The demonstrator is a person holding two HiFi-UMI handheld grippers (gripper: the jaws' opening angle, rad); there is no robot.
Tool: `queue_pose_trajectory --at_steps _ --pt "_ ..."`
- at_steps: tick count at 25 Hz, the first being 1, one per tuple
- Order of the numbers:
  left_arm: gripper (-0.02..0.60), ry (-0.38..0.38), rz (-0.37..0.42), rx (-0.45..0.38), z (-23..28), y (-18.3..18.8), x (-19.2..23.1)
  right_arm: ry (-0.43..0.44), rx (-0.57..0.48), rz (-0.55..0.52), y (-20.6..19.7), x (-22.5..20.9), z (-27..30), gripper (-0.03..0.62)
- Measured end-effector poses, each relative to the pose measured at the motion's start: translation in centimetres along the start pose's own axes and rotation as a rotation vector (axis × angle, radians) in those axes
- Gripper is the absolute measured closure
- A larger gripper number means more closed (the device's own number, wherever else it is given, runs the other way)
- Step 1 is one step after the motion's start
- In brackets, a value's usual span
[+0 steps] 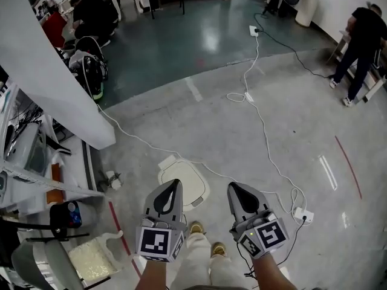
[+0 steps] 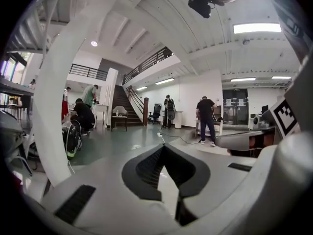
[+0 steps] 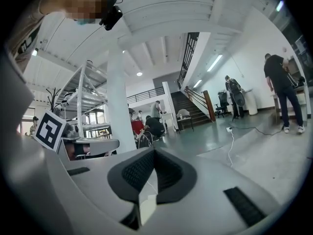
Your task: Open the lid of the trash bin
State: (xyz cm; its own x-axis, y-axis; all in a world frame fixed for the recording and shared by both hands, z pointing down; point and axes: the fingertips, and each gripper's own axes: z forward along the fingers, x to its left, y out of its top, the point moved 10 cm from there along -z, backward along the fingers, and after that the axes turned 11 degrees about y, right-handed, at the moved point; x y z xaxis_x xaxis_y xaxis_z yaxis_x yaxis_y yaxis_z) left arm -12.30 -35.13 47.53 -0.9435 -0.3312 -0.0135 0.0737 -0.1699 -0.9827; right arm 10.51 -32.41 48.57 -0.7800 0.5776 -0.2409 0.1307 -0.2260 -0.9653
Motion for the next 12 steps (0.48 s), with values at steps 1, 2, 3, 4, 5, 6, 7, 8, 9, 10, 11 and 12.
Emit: queue_pose_trajectory --at_steps 1,2,3,4,5,6,7,8,9,10,11,12 --pt "0.581 -0.001 -0.001 0.01 0.1 -0.8 -0.1 -0.003 0.003 0.005 -0.6 -0.2 -0.1 0.559" --pt "0.581 -0.002 -0.003 0.019 0.2 -1.5 -0.1 -0.007 0.006 0.01 -1.0 -0.3 -0.3 0.559" --pt "0.581 -0.002 -0.003 0.027 0.2 -1.9 -0.2 -0.01 0.009 0.014 -1.2 -0.4 -0.5 0.559" --pt "0.581 -0.003 -0.003 0.033 0.3 -2.2 -0.2 -0.014 0.011 0.016 -1.4 -0.4 -0.7 0.559" --pt "0.581 -0.006 -0.001 0.037 0.4 -2.4 -0.3 -0.018 0.013 0.017 -1.5 -0.5 -0.9 0.559" --pt "0.581 -0.011 0.001 0.039 0.6 -2.6 -0.4 -0.021 0.016 0.018 -1.6 -0.5 -1.1 0.559" --pt "0.581 -0.019 0.002 0.041 0.9 -2.8 -0.5 -0.025 0.018 0.019 -1.7 -0.6 -1.4 0.559" --pt "0.581 -0.027 0.002 0.044 1.2 -3.2 -0.6 -0.029 0.021 0.022 -1.9 -0.7 -1.5 0.559" --pt "0.581 -0.035 0.001 0.049 1.5 -3.6 -0.6 -0.032 0.023 0.024 -2.1 -0.7 -1.6 0.559" --pt "0.581 -0.039 -0.001 0.057 2.0 -4.0 -0.6 -0.034 0.025 0.027 -2.4 -0.8 -1.7 0.559" --pt "0.581 -0.04 -0.004 0.068 2.5 -4.6 -0.5 -0.035 0.027 0.03 -2.6 -0.8 -1.7 0.559" --pt "0.581 -0.039 -0.01 0.081 3.1 -5.1 -0.5 -0.035 0.03 0.033 -2.9 -0.8 -1.6 0.559"
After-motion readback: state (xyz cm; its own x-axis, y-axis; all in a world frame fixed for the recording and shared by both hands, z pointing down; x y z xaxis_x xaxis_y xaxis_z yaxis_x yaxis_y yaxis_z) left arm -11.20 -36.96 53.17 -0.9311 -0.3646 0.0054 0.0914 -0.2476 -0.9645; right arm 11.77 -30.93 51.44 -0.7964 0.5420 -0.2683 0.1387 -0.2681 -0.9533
